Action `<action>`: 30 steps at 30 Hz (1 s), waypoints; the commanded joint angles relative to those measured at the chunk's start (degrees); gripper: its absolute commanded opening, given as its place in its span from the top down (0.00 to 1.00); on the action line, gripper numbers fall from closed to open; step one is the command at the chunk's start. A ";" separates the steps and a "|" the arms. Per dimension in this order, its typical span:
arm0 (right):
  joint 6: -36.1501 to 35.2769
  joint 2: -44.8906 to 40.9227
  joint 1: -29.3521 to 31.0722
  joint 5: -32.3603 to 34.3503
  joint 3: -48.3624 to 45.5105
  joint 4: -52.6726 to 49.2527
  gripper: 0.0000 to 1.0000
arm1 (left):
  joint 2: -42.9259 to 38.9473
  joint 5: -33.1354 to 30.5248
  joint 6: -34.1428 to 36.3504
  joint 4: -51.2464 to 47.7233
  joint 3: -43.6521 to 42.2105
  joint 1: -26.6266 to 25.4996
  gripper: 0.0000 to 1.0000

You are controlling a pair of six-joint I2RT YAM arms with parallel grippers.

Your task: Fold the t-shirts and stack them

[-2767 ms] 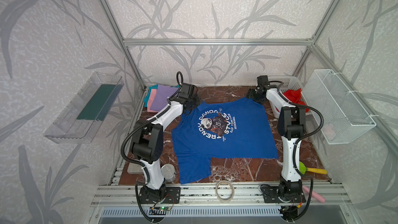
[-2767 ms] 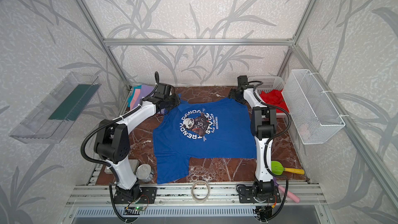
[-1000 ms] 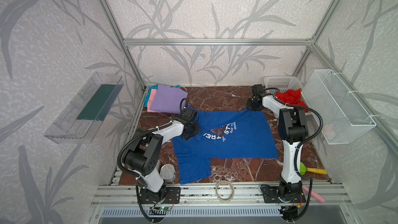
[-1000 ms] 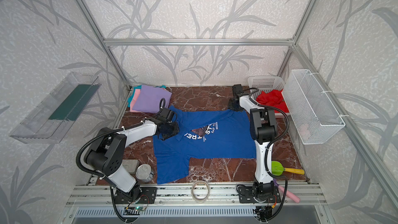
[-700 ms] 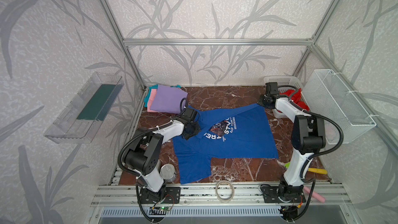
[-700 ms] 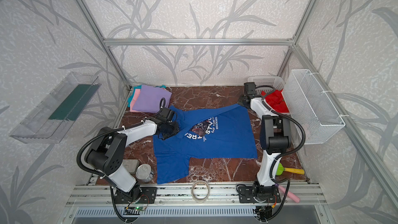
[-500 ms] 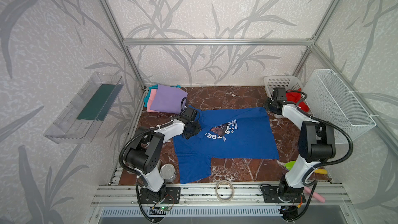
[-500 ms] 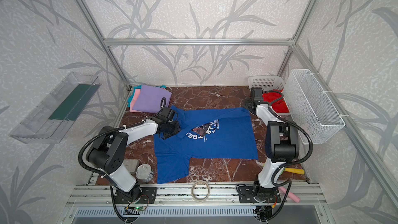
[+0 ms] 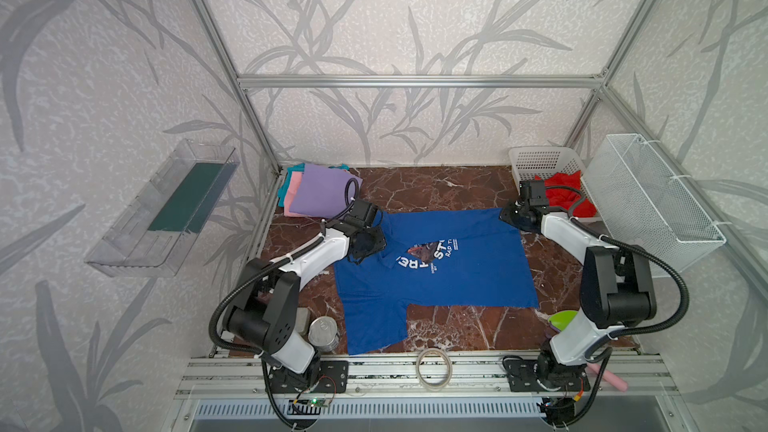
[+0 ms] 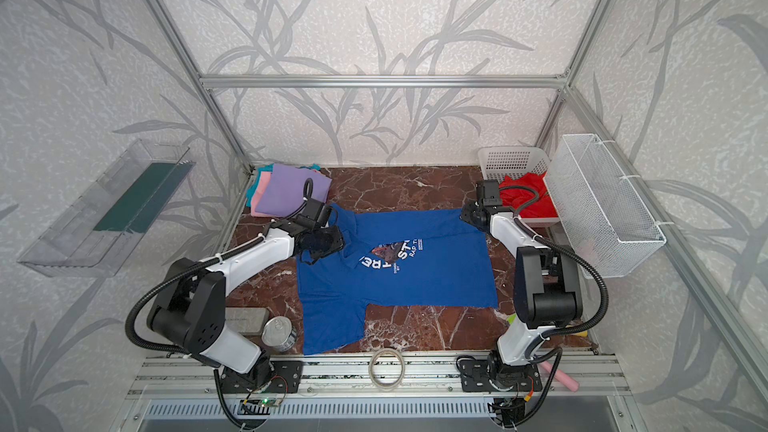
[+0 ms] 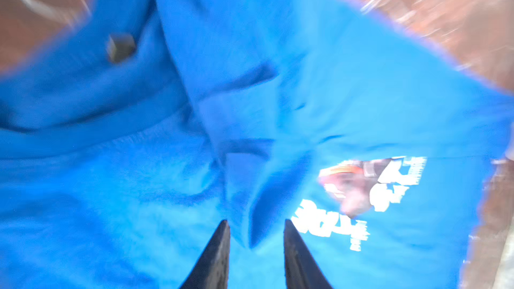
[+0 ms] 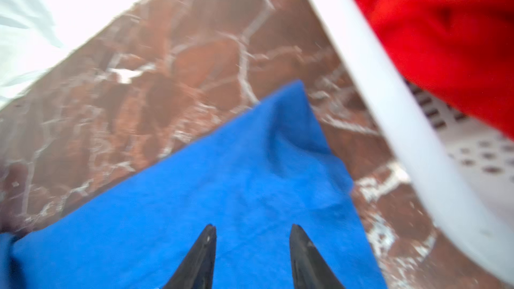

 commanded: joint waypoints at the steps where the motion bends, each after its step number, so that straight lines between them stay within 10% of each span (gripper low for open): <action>1: -5.80 0.25 5.17 3.79 3.01 -4.58 0.61 | -5.57 -5.98 2.51 -3.91 3.50 0.35 0.57; 18: -8.07 25.10 7.40 -3.07 21.43 -16.49 0.59 | 13.67 -10.82 3.28 0.67 11.47 3.67 0.54; 30: -1.81 27.76 -2.82 -7.61 22.13 -15.28 0.54 | 19.79 -10.55 4.14 1.00 18.43 7.85 0.39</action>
